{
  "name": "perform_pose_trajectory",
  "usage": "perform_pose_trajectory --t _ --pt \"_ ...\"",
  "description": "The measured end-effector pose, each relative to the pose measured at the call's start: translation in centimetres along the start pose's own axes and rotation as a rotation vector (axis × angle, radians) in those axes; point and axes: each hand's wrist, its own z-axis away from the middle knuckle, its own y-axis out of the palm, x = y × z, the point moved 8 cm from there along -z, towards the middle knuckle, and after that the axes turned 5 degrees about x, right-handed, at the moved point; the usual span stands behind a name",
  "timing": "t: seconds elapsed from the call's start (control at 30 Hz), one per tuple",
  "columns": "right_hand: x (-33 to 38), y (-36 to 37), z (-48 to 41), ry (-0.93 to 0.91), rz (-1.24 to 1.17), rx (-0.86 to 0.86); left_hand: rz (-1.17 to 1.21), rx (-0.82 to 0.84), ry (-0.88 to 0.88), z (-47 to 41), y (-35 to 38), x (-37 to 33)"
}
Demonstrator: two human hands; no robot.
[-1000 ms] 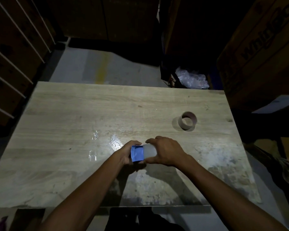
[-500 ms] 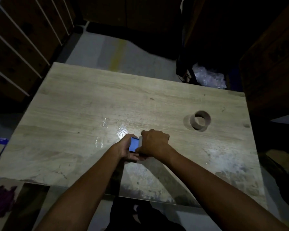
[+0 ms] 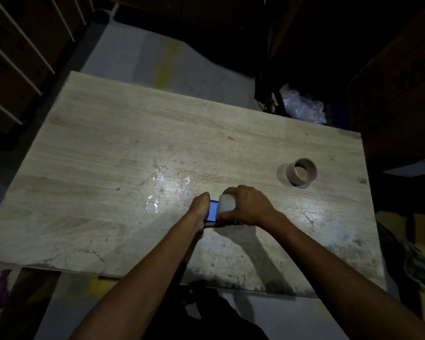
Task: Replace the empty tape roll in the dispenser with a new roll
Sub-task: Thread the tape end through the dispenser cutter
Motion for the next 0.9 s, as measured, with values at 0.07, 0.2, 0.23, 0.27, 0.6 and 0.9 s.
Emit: perform_pose_trajectory --t 0.07,0.2,0.23,0.27,0.6,0.9 --pt "-0.2 -0.1 0.4 -0.024 -0.045 -0.004 0.031 0.031 -0.018 0.0 0.0 0.2" --pt "-0.1 -0.1 1.0 -0.072 -0.105 -0.018 0.199 0.154 -0.112 0.5 0.0 1.2" --pt "-0.1 0.0 1.1 -0.079 -0.113 -0.022 0.244 0.187 -0.129 0.7 0.2 1.5" --pt "0.0 0.1 1.1 -0.085 -0.119 -0.026 0.275 0.216 -0.138 0.9 0.3 1.7" --pt "-3.3 -1.5 1.8 -0.033 -0.163 -0.072 0.32 0.419 -0.13 3.3 3.9 -0.1" --pt "-6.7 -2.9 3.5 -0.07 -0.273 -0.102 0.178 0.37 -0.118 5.0 7.8 -1.2"
